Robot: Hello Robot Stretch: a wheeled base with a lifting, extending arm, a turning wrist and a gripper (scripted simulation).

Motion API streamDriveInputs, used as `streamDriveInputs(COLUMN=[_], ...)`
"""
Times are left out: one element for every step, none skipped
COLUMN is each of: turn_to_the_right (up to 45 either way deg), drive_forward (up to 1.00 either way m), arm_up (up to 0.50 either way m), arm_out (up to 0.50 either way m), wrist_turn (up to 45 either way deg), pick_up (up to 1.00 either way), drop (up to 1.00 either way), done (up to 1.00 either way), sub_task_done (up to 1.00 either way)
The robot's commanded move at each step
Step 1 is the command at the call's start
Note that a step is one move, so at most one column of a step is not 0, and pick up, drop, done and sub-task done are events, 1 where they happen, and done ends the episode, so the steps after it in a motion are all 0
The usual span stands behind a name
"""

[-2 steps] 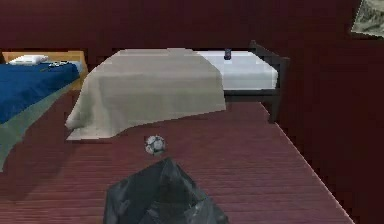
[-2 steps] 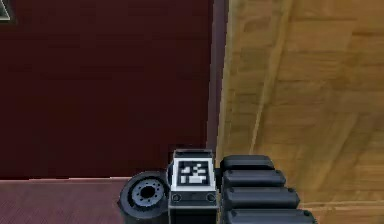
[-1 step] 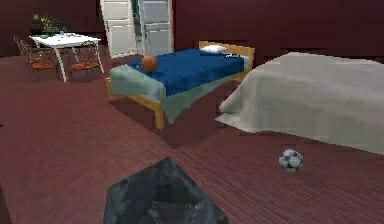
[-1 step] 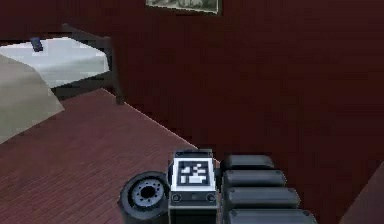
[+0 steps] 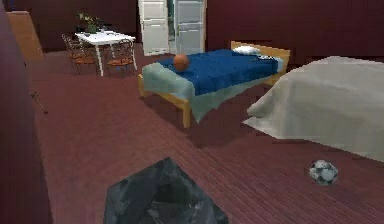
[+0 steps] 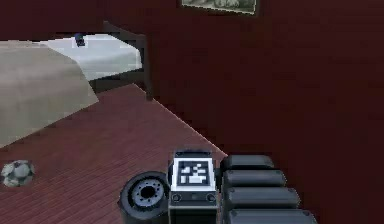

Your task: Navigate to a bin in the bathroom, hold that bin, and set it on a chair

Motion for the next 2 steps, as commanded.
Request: streamDriveInputs(turn_to_the_right=[0.0,-33.0], drive_forward=[0.40,0.00], arm_up=[0.00,0.00], arm_out=[0.00,0.00], wrist_turn=[0.0,0.0], pick_up=[0.00,0.00], drop=[0.00,0.00], done=[0.00,0.00], sub_task_done=[0.00,0.00])
